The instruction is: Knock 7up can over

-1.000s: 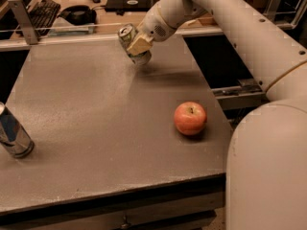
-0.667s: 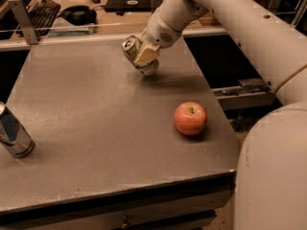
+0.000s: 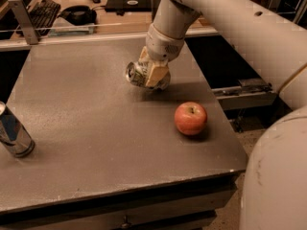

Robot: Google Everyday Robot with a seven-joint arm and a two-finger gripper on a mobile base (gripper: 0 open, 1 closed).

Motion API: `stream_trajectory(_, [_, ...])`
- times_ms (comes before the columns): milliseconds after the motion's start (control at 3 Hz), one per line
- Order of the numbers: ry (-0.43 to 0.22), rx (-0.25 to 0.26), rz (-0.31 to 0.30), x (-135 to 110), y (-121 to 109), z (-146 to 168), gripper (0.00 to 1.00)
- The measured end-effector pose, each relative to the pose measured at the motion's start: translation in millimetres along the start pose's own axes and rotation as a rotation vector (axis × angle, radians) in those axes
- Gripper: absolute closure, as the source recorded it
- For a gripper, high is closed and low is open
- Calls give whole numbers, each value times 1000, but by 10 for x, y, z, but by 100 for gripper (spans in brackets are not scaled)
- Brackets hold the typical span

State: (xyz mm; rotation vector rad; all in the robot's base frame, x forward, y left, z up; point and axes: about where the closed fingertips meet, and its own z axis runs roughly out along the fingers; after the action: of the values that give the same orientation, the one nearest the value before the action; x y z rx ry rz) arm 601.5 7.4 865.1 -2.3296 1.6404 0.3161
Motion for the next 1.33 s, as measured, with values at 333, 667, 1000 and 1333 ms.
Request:
stream_trajectory(333, [48,-62,-67,-16,149,79,81])
stream_trajectory(667, [68,-89,-109,-60,215,126,57])
stream_trajectory(1000, [67,-97,-131,-104,241,131,34])
stream_trajectory(1333, [62,-94,-138,-113,246,100,10])
